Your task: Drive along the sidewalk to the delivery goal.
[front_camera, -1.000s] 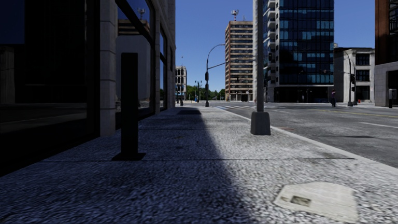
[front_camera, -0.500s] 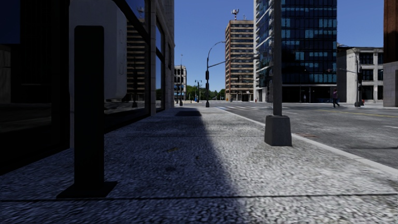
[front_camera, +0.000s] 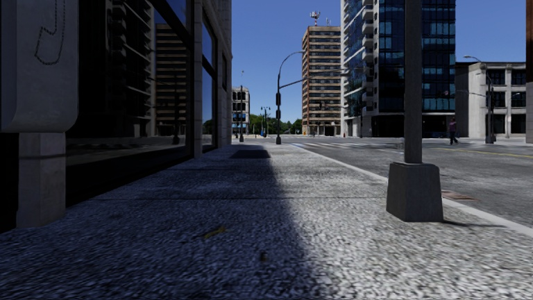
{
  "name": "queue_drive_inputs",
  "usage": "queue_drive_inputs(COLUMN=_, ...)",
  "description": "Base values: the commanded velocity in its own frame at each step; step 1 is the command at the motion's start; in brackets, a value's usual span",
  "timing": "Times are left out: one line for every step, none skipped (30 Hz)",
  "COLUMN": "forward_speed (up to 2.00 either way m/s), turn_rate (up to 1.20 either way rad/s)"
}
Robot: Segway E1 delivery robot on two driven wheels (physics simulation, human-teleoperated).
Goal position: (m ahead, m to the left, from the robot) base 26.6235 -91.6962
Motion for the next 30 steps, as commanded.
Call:
queue_drive_inputs(forward_speed=2.0, turn_rate=0.0)
queue_drive_inputs(forward_speed=2.0, turn_rate=0.0)
queue_drive_inputs(forward_speed=2.0, turn_rate=0.0)
queue_drive_inputs(forward_speed=2.0, turn_rate=0.0)
queue_drive_inputs(forward_speed=2.0, turn_rate=0.0)
queue_drive_inputs(forward_speed=2.0, turn_rate=0.0)
queue_drive_inputs(forward_speed=2.0, turn_rate=0.0)
queue_drive_inputs(forward_speed=2.0, turn_rate=0.0)
queue_drive_inputs(forward_speed=2.0, turn_rate=0.0)
queue_drive_inputs(forward_speed=2.0, turn_rate=0.0)
queue_drive_inputs(forward_speed=2.0, turn_rate=0.0)
queue_drive_inputs(forward_speed=2.0, turn_rate=0.0)
queue_drive_inputs(forward_speed=2.0, turn_rate=0.0)
queue_drive_inputs(forward_speed=2.0, turn_rate=0.0)
queue_drive_inputs(forward_speed=2.0, turn_rate=0.0)
queue_drive_inputs(forward_speed=2.0, turn_rate=0.0)
queue_drive_inputs(forward_speed=2.0, turn_rate=0.0)
queue_drive_inputs(forward_speed=2.0, turn_rate=0.0)
queue_drive_inputs(forward_speed=2.0, turn_rate=0.0)
queue_drive_inputs(forward_speed=2.0, turn_rate=0.0)
queue_drive_inputs(forward_speed=2.0, turn_rate=0.0)
queue_drive_inputs(forward_speed=2.0, turn_rate=0.0)
queue_drive_inputs(forward_speed=2.0, turn_rate=0.0)
queue_drive_inputs(forward_speed=2.0, turn_rate=0.0)
queue_drive_inputs(forward_speed=2.0, turn_rate=0.0)
queue_drive_inputs(forward_speed=2.0, turn_rate=0.0)
queue_drive_inputs(forward_speed=2.0, turn_rate=0.0)
queue_drive_inputs(forward_speed=2.0, turn_rate=0.0)
queue_drive_inputs(forward_speed=2.0, turn_rate=0.0)
queue_drive_inputs(forward_speed=2.0, turn_rate=0.0)
